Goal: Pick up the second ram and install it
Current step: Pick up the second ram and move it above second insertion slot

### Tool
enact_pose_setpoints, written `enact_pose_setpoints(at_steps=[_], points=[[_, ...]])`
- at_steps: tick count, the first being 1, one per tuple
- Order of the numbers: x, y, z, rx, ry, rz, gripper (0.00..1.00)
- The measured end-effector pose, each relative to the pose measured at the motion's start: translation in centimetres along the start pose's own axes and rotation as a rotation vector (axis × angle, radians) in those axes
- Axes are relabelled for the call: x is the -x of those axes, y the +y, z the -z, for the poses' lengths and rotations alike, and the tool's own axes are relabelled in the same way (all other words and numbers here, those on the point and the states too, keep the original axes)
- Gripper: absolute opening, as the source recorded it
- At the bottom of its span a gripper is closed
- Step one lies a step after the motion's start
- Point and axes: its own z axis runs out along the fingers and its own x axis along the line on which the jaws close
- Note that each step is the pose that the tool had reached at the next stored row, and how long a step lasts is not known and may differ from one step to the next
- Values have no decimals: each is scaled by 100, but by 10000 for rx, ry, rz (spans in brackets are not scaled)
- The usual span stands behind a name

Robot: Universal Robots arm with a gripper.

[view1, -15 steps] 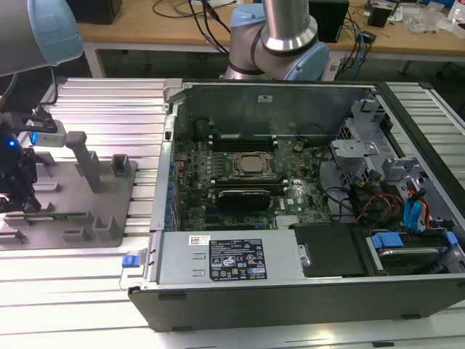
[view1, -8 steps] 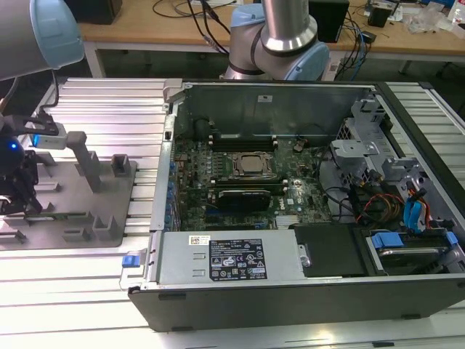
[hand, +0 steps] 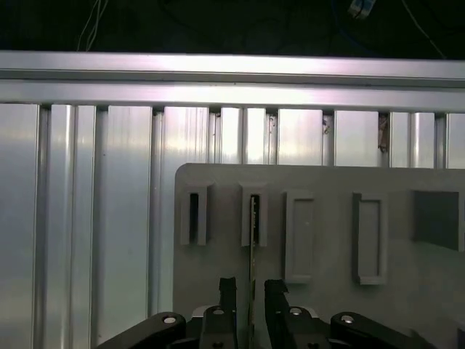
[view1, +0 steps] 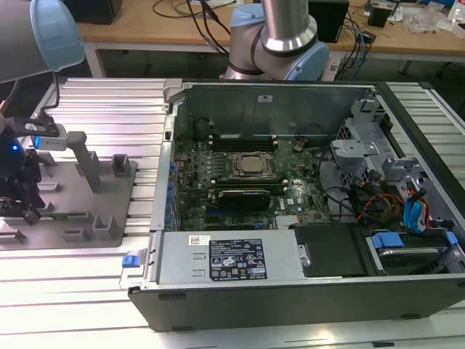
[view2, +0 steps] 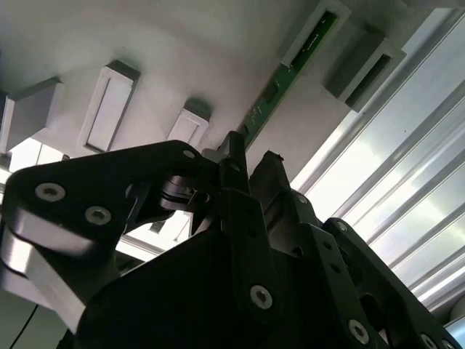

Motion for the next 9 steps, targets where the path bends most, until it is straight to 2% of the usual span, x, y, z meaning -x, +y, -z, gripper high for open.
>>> enact_pose_setpoints(at_steps=[2, 3, 9], points=[[0, 7, -24, -100, 4, 39, 28], [0, 8, -33, -121, 4, 50, 28], [9, 29, -115, -166, 6, 74, 28]])
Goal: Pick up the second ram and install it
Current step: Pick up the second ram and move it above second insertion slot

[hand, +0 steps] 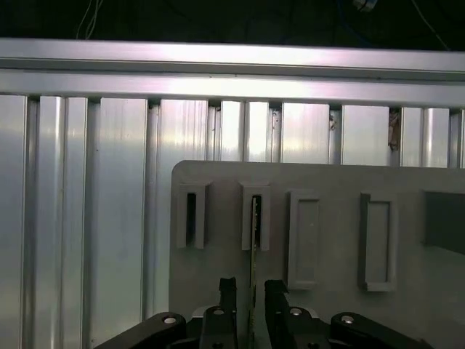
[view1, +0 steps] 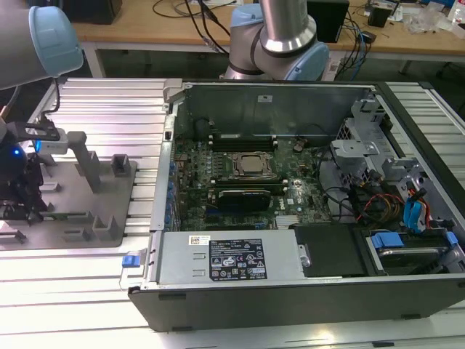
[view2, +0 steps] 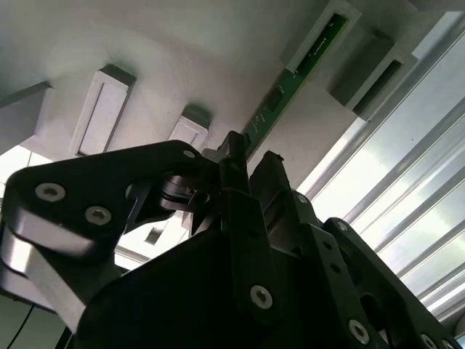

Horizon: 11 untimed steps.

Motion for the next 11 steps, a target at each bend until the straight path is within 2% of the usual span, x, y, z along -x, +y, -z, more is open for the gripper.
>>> enact_pose_setpoints(at_steps=[11], points=[[11, 0, 16, -1, 0, -1, 28]])
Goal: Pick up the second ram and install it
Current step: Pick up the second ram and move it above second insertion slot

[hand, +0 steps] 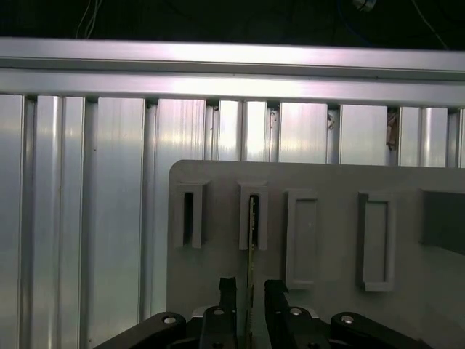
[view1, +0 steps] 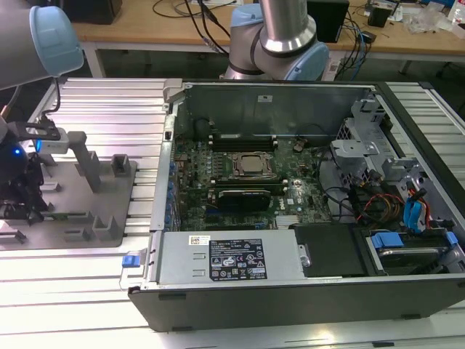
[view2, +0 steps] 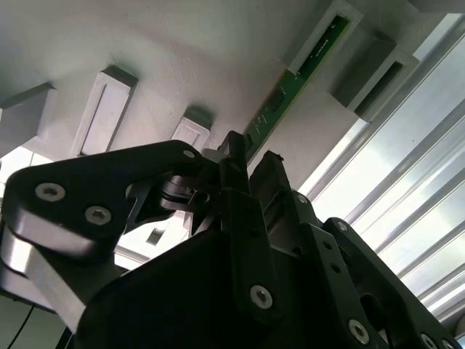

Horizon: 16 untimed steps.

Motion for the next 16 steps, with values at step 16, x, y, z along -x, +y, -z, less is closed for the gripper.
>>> enact_pose_setpoints(at_steps=[16], points=[[0, 0, 18, 2, 0, -98, 9]])
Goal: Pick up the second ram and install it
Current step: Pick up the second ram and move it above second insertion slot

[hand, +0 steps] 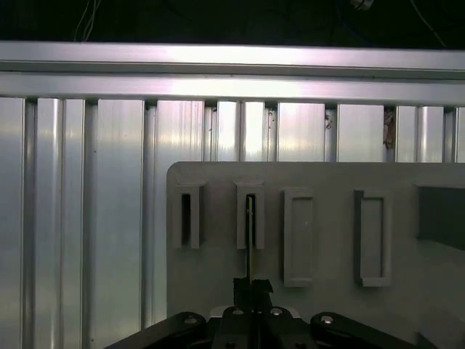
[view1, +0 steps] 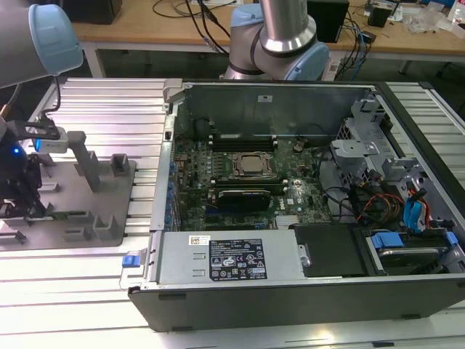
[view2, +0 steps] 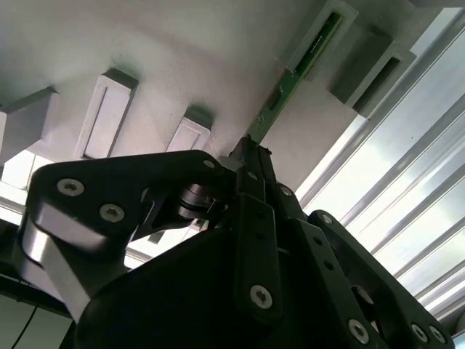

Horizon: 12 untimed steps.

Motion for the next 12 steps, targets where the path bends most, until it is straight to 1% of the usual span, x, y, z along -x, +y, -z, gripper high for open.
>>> enact_pose_setpoints(at_steps=[2, 3, 4, 5, 7, 9, 12], points=[[0, 0, 29, 0, 0, 0, 9], [-1, 0, 83, 0, 0, -1, 9], [-2, 0, 185, -1, 0, 0, 9], [-3, 0, 268, -1, -1, -1, 9], [-4, 0, 365, 0, 0, 0, 9], [-5, 0, 480, 0, 0, 0, 9], [-6, 0, 606, -1, 0, 0, 9]])
